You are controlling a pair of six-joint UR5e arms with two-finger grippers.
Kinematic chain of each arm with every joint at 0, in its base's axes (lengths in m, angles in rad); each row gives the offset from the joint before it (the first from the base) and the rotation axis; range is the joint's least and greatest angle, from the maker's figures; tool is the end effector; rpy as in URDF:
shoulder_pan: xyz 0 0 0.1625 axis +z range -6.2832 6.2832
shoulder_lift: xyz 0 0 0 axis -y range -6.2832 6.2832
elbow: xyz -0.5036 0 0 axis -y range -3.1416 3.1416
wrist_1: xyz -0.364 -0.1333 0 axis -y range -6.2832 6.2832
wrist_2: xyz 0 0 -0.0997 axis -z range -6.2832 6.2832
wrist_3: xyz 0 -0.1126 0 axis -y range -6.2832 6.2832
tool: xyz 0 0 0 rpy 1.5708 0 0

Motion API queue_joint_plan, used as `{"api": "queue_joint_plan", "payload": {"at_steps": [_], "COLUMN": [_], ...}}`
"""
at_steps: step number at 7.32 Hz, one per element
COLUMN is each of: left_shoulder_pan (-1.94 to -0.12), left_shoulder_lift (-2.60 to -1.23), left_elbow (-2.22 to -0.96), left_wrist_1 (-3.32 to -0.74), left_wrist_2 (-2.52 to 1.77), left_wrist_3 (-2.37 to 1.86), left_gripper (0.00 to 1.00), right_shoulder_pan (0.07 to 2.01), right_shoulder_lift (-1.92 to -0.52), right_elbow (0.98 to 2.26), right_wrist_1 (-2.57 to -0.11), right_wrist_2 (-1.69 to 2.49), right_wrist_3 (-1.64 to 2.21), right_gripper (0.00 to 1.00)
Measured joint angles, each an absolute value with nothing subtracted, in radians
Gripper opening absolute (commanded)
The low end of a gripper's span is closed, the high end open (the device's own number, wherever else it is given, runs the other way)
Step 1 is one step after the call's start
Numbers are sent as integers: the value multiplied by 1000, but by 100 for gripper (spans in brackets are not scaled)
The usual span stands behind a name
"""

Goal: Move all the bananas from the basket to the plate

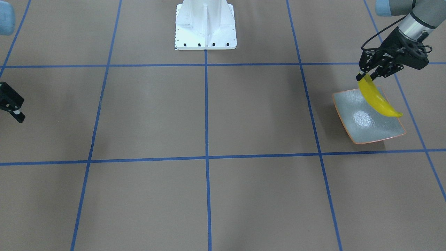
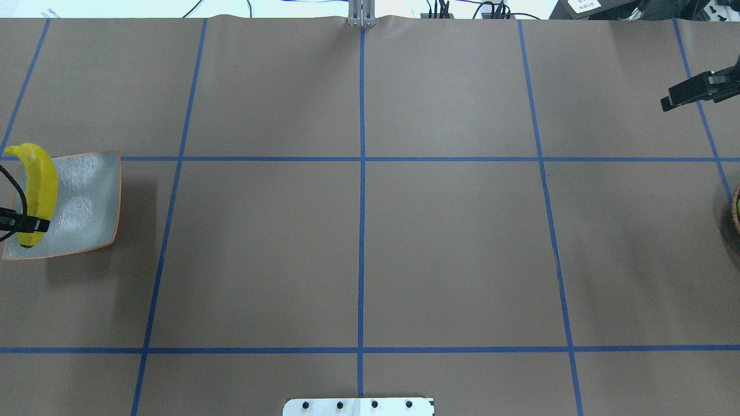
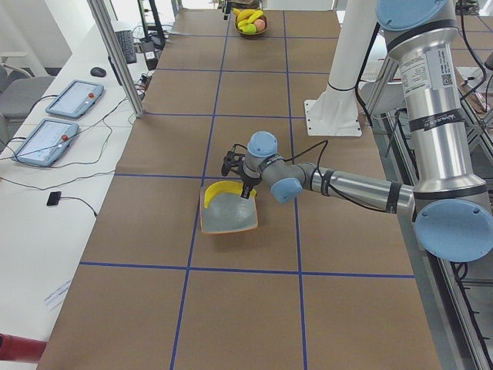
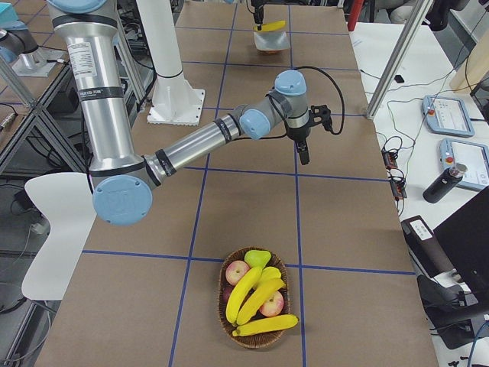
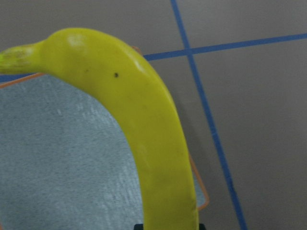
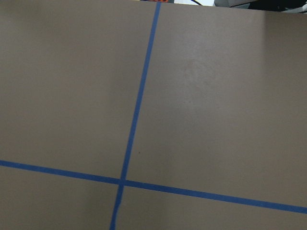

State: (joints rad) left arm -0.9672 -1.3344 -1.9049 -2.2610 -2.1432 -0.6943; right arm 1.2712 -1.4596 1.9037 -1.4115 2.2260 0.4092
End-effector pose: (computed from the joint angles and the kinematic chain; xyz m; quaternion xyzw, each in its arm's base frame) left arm 0.1571 -0.3553 0.6127 0.1358 0.4302 0.0681 0.8898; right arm -0.0909 -0.5134 0.5235 0.1572 -0.3858 -0.0459 0.9079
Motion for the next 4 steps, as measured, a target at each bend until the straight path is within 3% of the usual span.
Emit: {"api": "queue_joint_plan", "payload": {"at_steps": [1,2,3,4], "left_shoulder_pan": [-962,-960,-959,-960], "left_shoulder_lift": [-1370,-1412,-1441,-1454], "left_elbow": [-1854,-1797,-1756,-1737], "left_wrist_1": [-2250,-2245,-2244,-2244], "left_wrist_2": [-2128,-2122,-2120,-2119], "left_wrist_3": [-670,-637,-606,-575], "left_gripper": [14,49,96,100], "right_shoulder_pan": [1303,1326,1341,1349], "right_shoulder_lift": [-1480,-1493,-1499,-1502], "right_elbow": [1889,1875,1866,1862], "right_wrist_1": [-1412,-1412,-1412,-1412], "right_wrist_2": [2245,2254,2262,2267], "right_wrist_3": [333,279,251,239], "right_gripper": [100,100,100,100]}}
